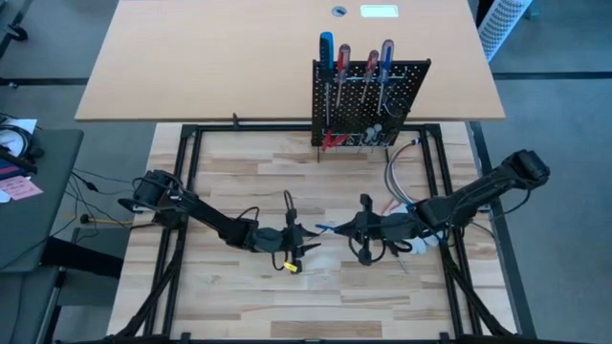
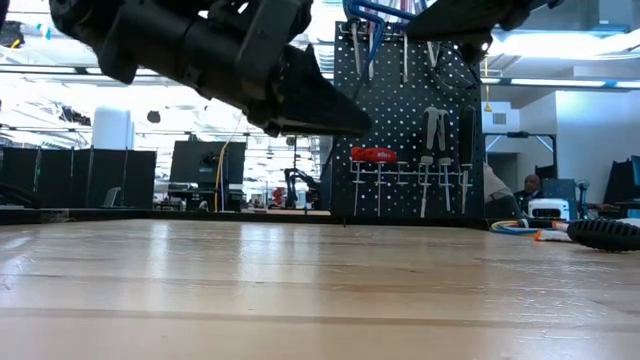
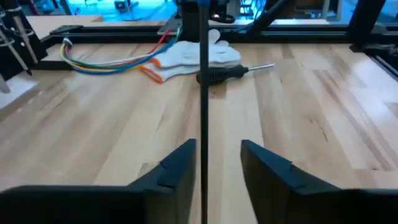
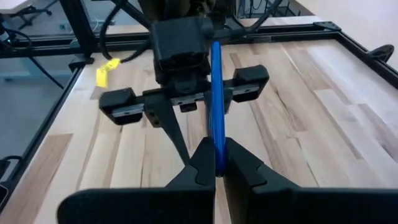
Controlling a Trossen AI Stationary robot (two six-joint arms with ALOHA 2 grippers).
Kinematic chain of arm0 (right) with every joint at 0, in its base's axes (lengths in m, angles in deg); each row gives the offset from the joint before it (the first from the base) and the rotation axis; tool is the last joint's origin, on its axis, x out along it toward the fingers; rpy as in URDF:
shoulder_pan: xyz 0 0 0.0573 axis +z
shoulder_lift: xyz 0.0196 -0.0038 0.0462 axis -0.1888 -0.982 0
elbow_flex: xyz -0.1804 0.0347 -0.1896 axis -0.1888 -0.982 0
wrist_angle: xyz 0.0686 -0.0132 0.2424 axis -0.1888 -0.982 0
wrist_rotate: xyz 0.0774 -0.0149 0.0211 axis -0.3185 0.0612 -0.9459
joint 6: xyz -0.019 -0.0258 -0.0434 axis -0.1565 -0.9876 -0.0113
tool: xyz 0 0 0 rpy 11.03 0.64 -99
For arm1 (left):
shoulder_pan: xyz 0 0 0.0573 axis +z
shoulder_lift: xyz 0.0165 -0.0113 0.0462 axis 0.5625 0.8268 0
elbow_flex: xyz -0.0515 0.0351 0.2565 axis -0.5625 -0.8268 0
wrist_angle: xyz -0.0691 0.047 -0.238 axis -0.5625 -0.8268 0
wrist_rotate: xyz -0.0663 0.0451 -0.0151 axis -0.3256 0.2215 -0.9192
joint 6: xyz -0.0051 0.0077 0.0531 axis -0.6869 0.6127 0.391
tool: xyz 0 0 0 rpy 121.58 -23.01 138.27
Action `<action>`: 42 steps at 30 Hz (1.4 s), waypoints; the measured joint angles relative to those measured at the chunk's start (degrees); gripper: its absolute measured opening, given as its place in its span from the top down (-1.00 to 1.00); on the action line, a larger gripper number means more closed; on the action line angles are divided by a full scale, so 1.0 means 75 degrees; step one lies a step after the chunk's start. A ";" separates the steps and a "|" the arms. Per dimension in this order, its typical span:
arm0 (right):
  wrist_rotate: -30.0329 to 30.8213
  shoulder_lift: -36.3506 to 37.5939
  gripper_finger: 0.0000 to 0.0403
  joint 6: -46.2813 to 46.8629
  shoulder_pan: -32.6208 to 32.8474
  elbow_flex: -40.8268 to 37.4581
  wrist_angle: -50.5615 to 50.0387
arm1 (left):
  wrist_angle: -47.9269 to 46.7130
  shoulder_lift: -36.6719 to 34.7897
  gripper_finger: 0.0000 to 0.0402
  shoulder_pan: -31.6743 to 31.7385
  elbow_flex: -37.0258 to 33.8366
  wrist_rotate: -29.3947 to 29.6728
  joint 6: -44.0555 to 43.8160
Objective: Hang tools onto peg board
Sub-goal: Hang the blue pick tool on the peg board
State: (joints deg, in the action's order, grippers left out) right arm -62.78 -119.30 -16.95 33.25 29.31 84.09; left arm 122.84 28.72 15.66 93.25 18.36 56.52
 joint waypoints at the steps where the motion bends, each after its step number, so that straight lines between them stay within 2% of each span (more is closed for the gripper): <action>1: 0.0000 0.0000 0.94 0.0001 0.0000 0.0000 -0.0015 | -0.0149 0.0005 0.45 -0.0005 0.0089 0.0001 -0.0005; 9: -0.0041 0.0000 0.94 0.0087 0.0020 0.0000 -0.0187 | -0.1213 -0.0080 0.90 -0.0197 0.0482 0.0045 -0.0284; 16: -0.0061 -0.0003 0.91 0.0181 0.0023 0.0003 -0.0243 | -0.1447 -0.0132 0.99 -0.0244 0.0496 0.0072 -0.0490; 21: 0.0126 0.0292 0.66 0.0281 0.0112 -0.0003 -0.0872 | -0.1417 -0.0132 0.99 -0.0169 0.0496 0.0032 -0.0866; 25: 0.0626 0.1027 0.38 0.0881 0.0441 0.0003 -0.2216 | -0.1195 -0.0132 1.00 -0.0159 0.0490 0.0230 -0.0957; 29: 0.2029 0.1393 0.20 0.1950 0.1364 0.0003 -0.3428 | -0.0355 -0.0132 1.00 0.0102 0.0487 0.0182 -0.0711; 32: 0.3311 0.1245 0.14 0.2654 0.2207 0.0003 -0.3907 | 0.0663 -0.0132 1.00 0.0622 0.0487 -0.0762 -0.0596; 34: 0.3800 0.0935 0.12 0.2815 0.2602 0.0003 -0.3845 | 0.1461 -0.0132 1.00 0.1039 0.0487 -0.1469 -0.0695; 38: 0.4077 -0.0006 0.13 0.2411 0.2741 0.0003 -0.2933 | 0.2564 -0.0132 1.00 0.1703 0.0625 -0.2503 -0.0975; 42: 0.4030 -0.1014 0.14 0.0969 0.2230 0.0000 -0.0756 | 0.2644 -0.0132 1.00 0.1880 0.0948 -0.2939 -0.0972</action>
State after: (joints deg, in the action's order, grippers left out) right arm -32.56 -126.91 -9.69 49.98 29.31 78.42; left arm 142.67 27.73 29.76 100.36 -3.68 49.23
